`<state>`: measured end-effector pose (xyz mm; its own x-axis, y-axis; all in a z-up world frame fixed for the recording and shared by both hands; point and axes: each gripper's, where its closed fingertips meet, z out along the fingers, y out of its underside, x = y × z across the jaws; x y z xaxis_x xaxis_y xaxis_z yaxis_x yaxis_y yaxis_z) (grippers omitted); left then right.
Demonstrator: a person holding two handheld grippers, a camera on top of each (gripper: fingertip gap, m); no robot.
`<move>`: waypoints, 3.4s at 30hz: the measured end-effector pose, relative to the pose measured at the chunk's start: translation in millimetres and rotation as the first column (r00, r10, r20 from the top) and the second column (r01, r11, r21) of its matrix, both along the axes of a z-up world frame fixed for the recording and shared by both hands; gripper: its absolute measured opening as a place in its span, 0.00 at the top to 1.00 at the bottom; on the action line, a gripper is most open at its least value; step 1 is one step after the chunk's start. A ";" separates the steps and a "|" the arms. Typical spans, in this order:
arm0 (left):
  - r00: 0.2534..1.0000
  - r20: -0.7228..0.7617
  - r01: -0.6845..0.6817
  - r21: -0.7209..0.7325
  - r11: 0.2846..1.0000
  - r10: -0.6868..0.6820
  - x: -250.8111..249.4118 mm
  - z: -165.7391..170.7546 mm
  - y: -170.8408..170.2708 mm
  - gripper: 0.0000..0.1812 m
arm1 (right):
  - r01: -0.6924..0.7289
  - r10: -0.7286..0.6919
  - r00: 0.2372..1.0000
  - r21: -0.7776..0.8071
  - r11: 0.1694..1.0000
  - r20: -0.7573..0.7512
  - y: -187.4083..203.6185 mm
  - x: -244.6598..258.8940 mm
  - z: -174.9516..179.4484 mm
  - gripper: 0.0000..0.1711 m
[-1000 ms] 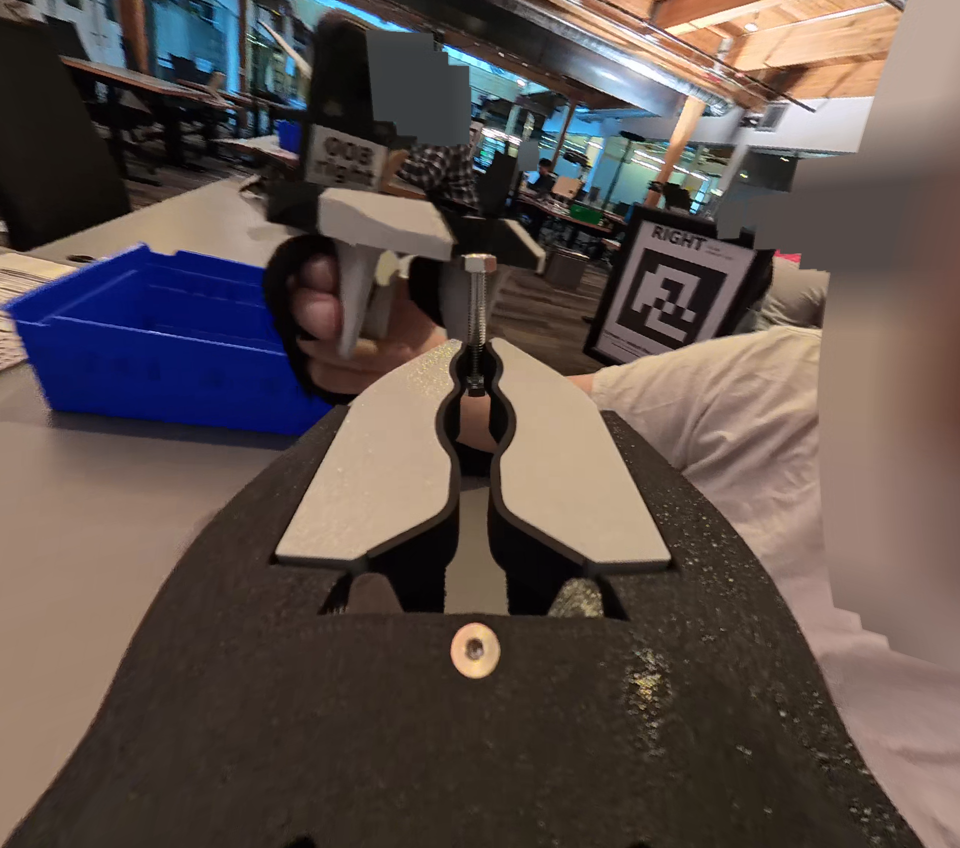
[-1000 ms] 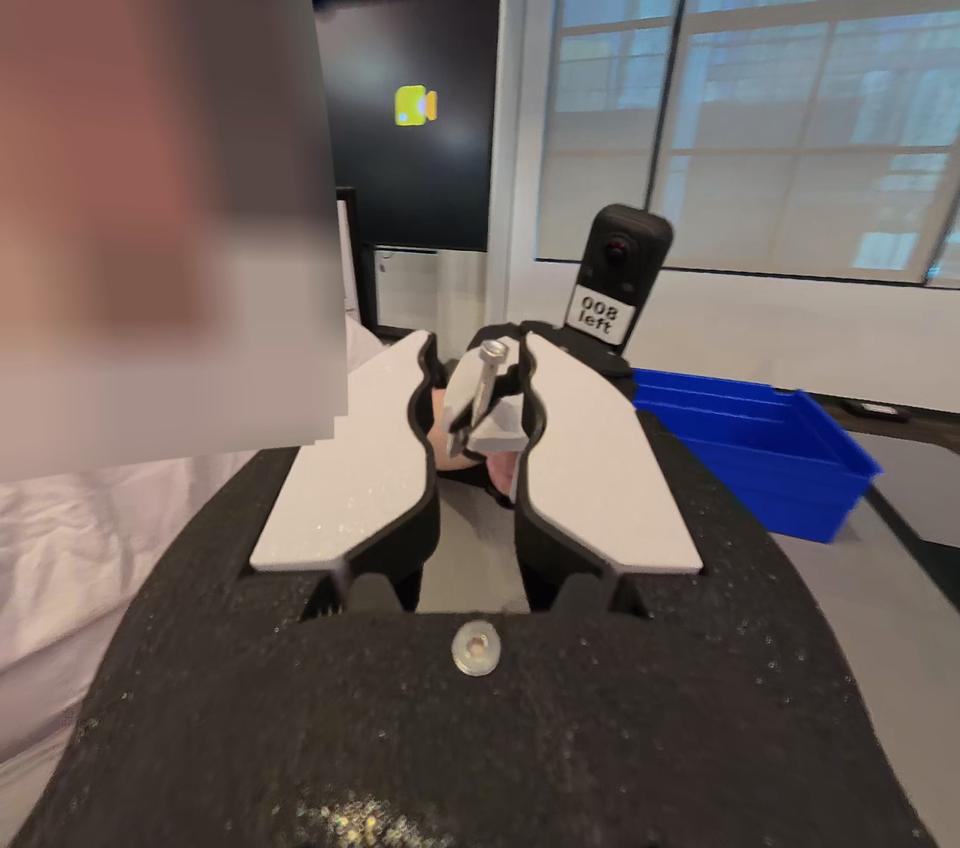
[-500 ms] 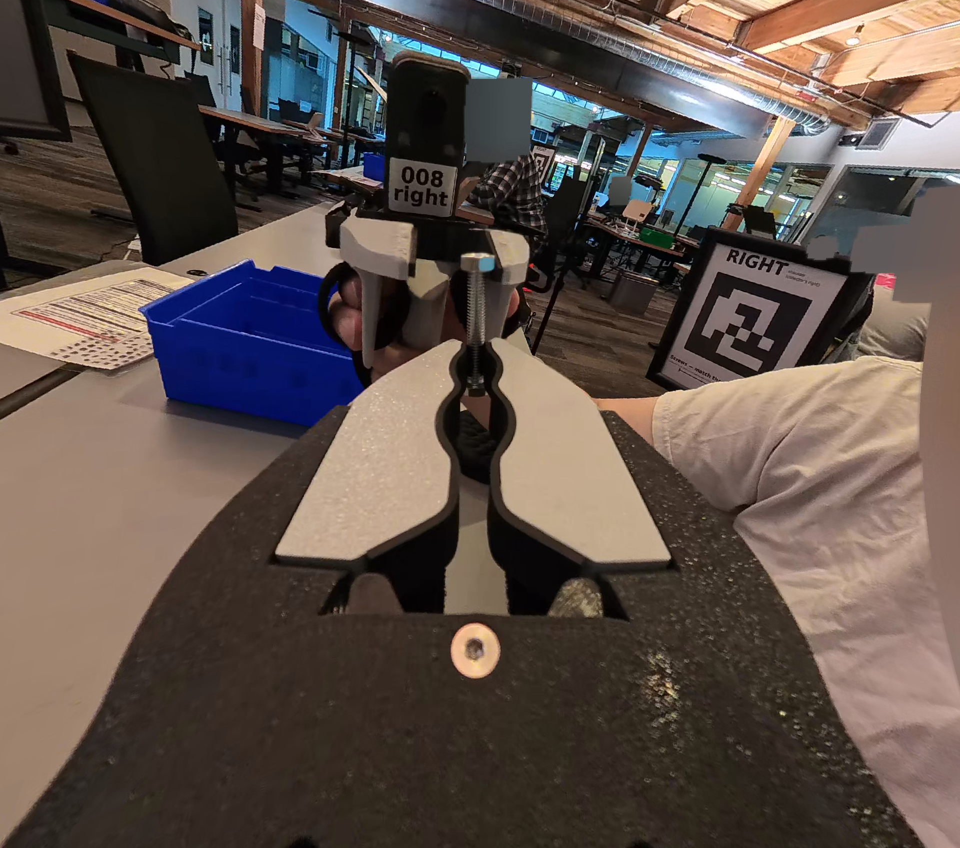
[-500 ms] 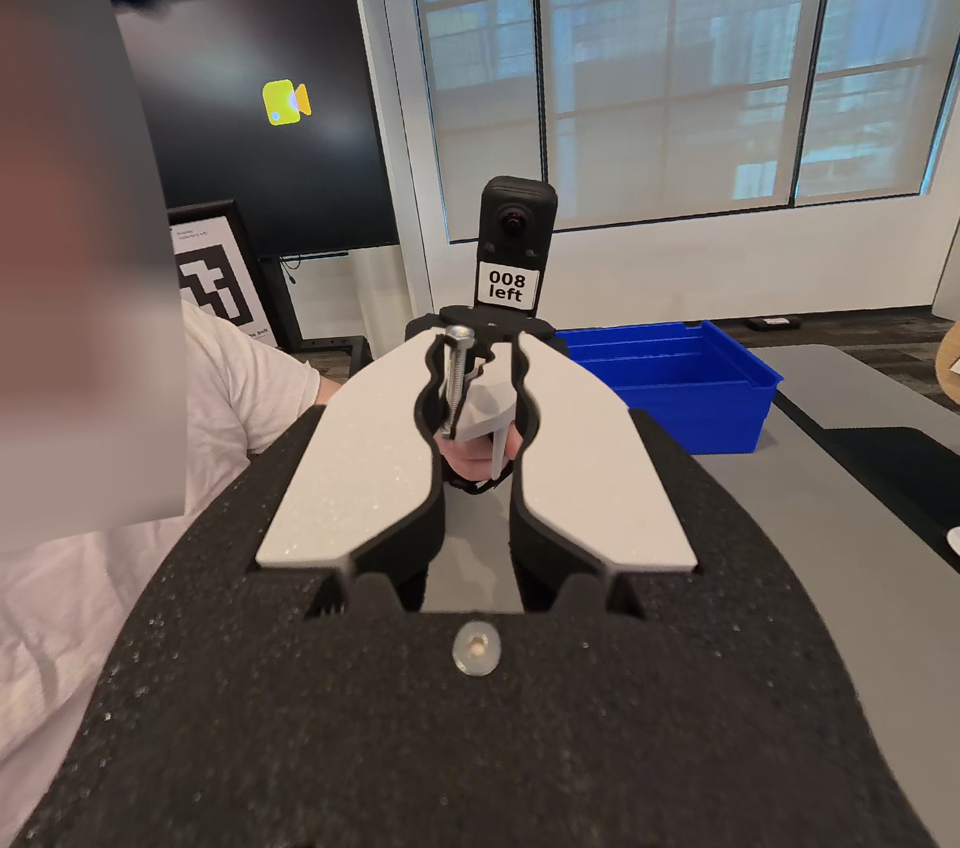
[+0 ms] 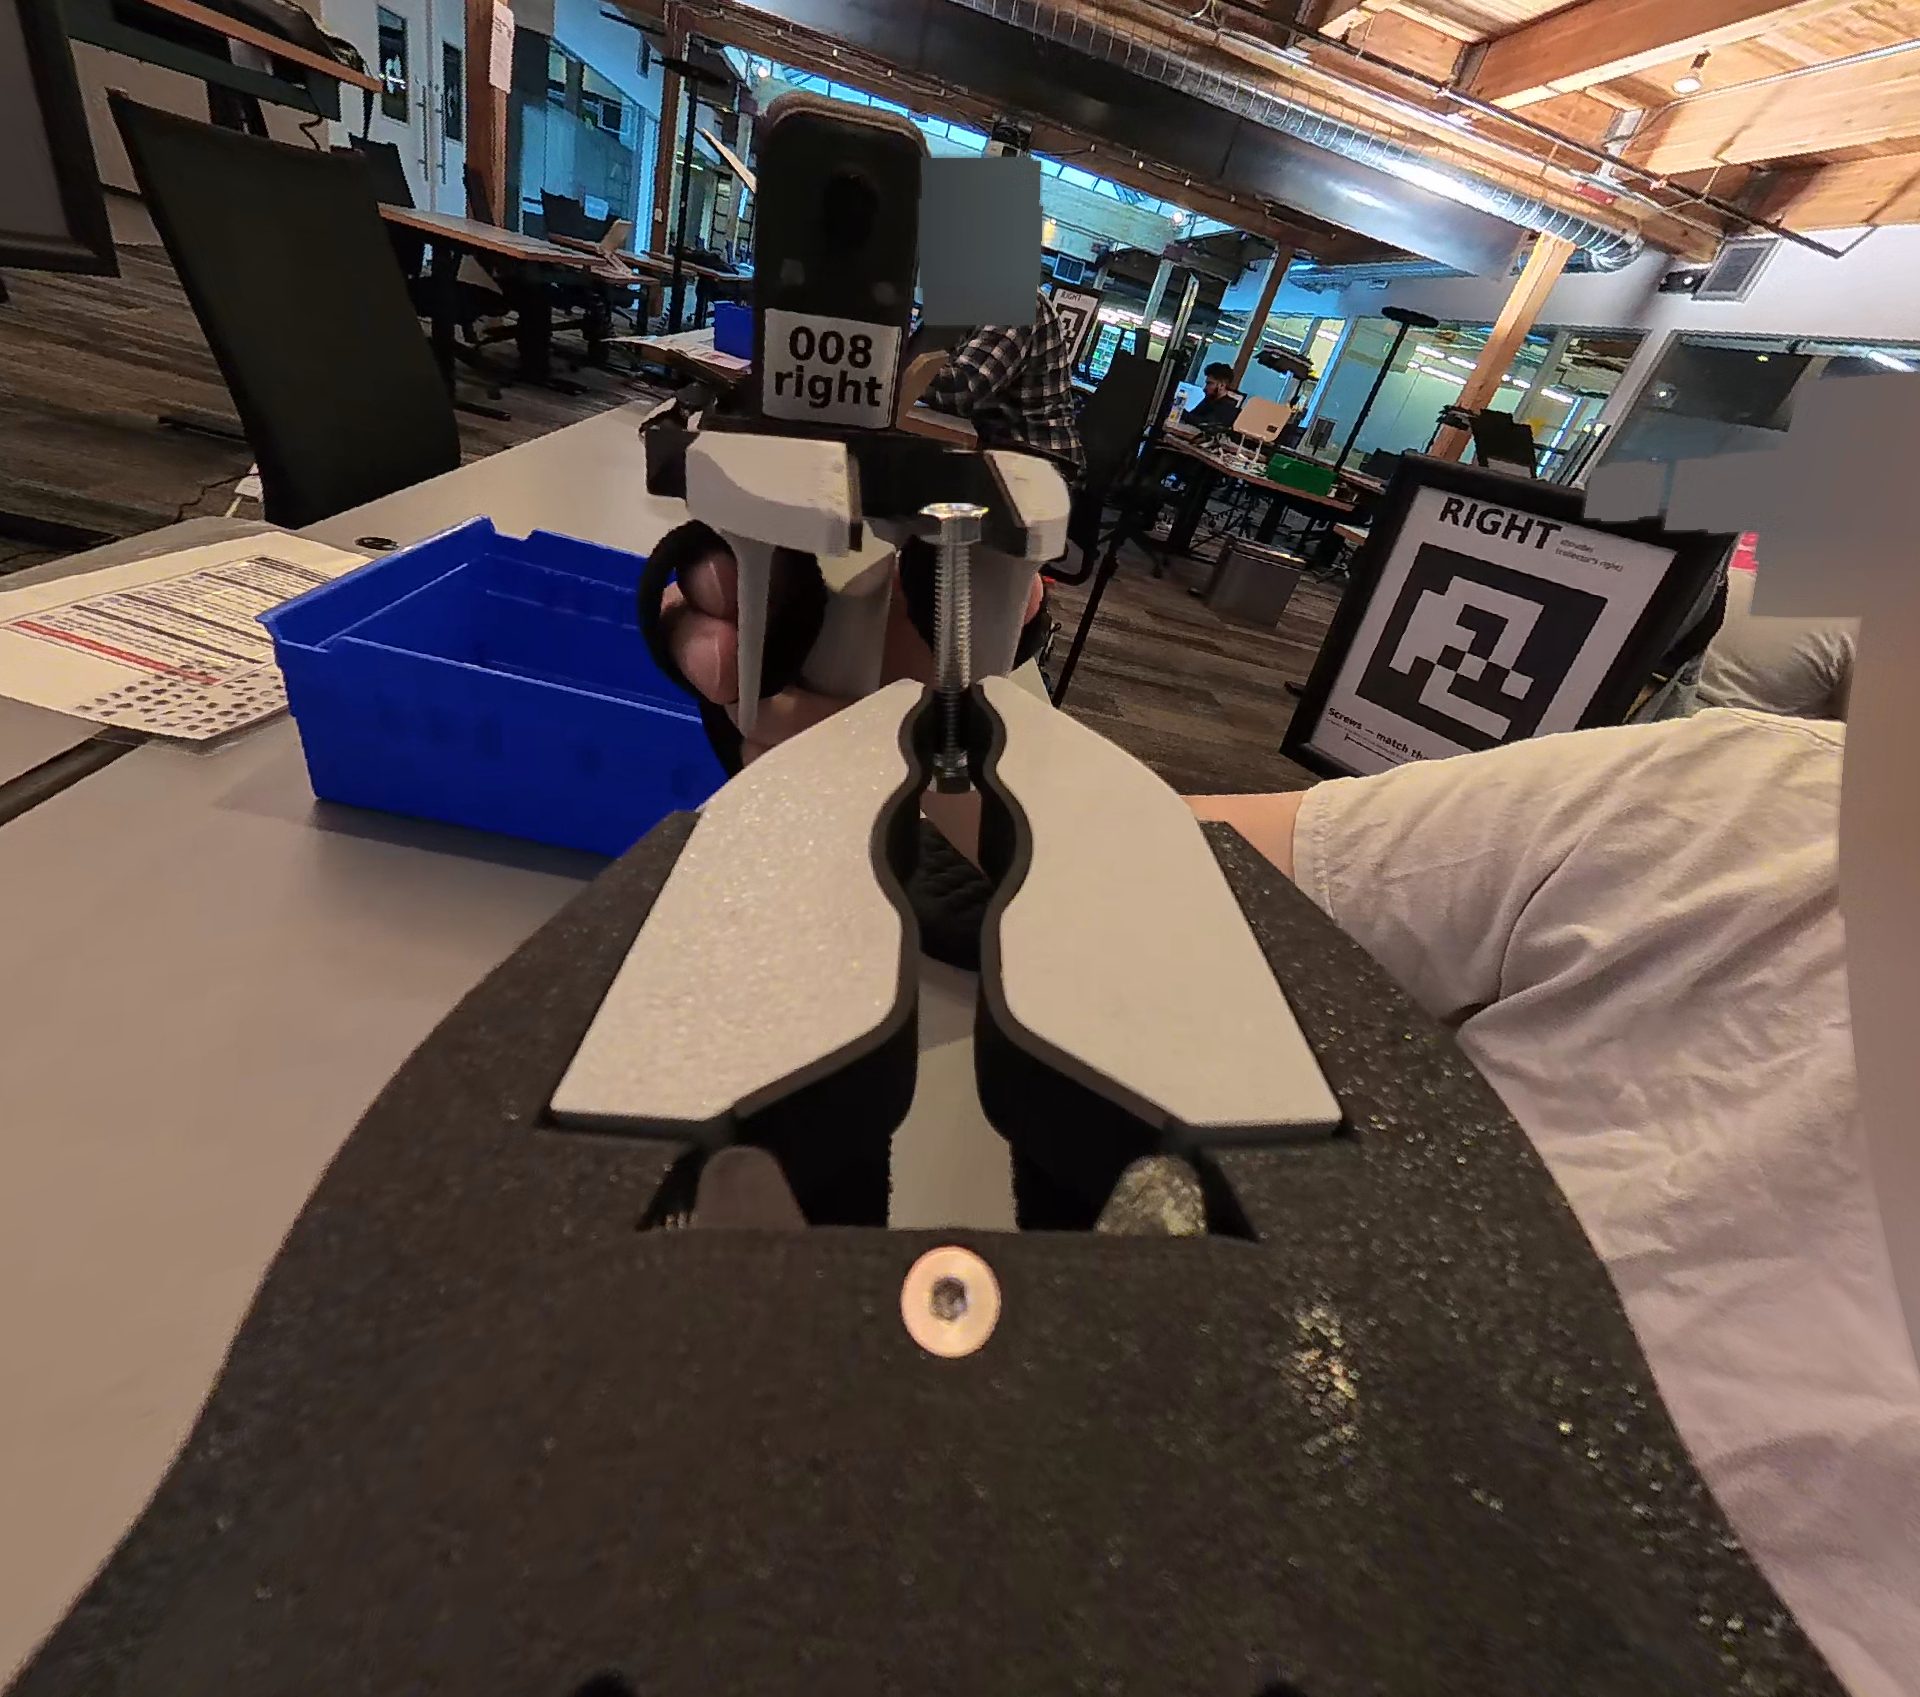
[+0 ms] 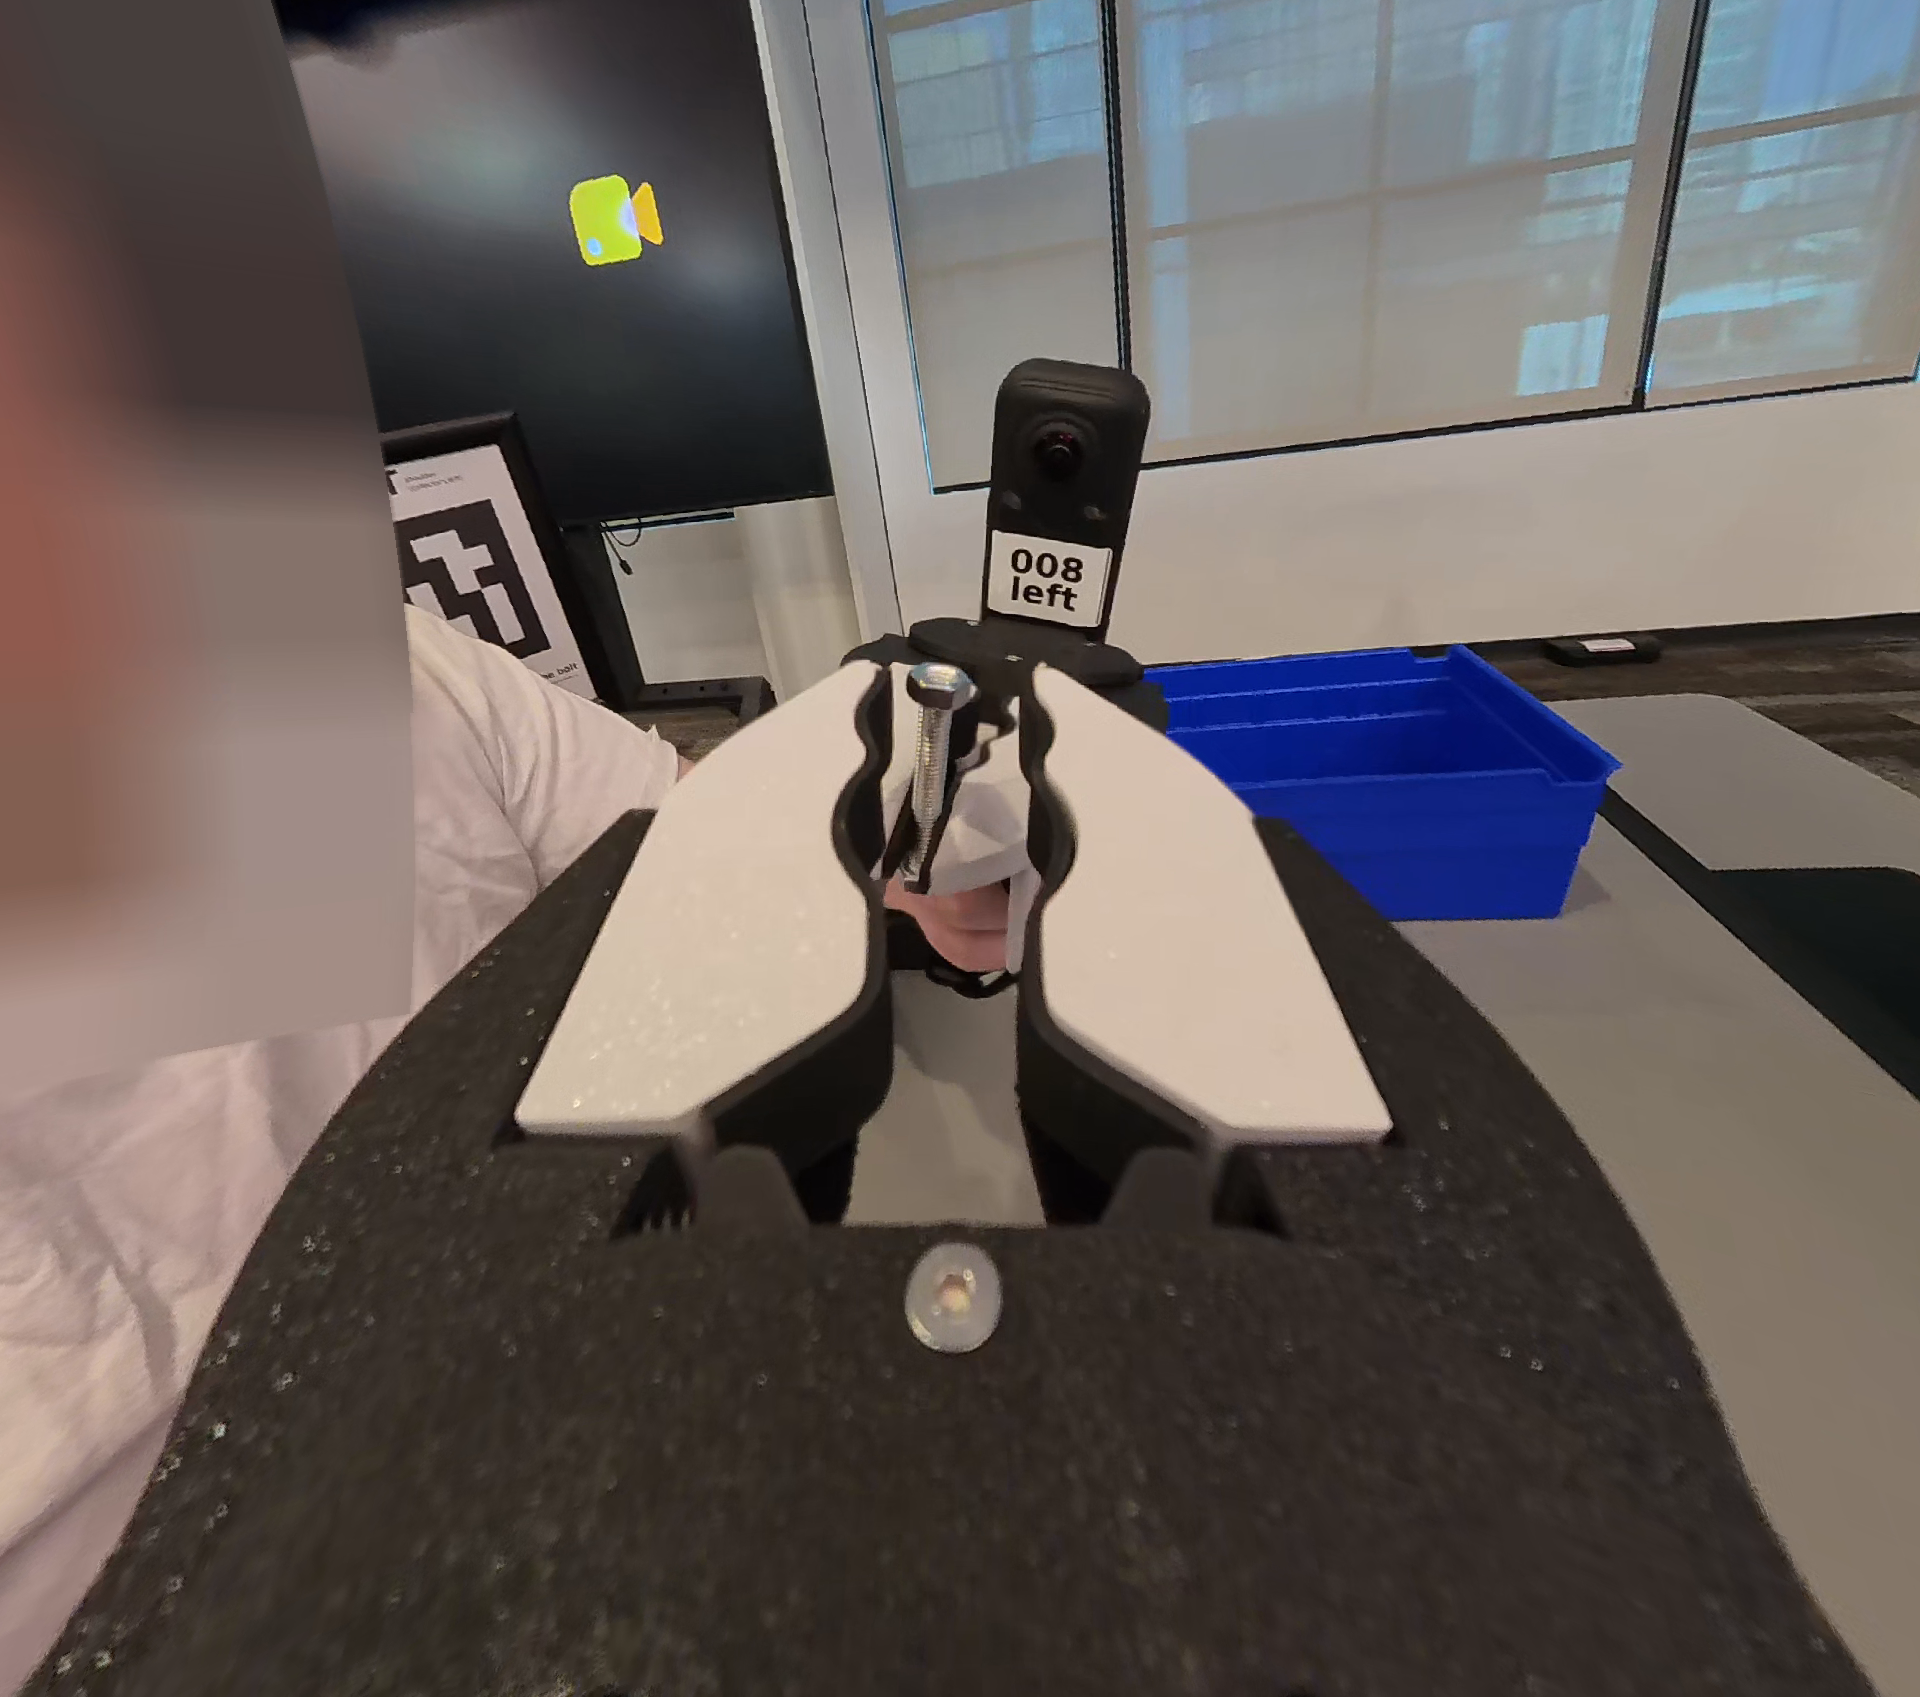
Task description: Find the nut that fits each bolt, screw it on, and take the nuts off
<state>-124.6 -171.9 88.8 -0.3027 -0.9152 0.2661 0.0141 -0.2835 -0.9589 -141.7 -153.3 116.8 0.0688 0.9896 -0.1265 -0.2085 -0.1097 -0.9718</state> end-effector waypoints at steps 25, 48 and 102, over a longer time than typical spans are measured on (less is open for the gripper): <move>0.857 -0.038 0.506 -0.127 0.853 -0.514 -10.9 -7.2 -71.2 0.97 | -0.447 0.463 0.886 0.218 0.868 -0.023 -74.0 -0.4 -6.7 0.94; 0.951 0.032 0.309 -0.010 0.951 -0.309 -3.7 6.6 -36.1 0.98 | -0.284 0.298 0.953 0.196 0.939 -0.050 -53.3 0.0 4.5 0.81; 0.752 0.060 0.654 -0.189 0.733 -0.656 -17.1 -5.8 -99.4 0.97 | -0.595 0.636 0.766 0.264 0.759 -0.100 -105.7 -2.0 -5.7 0.94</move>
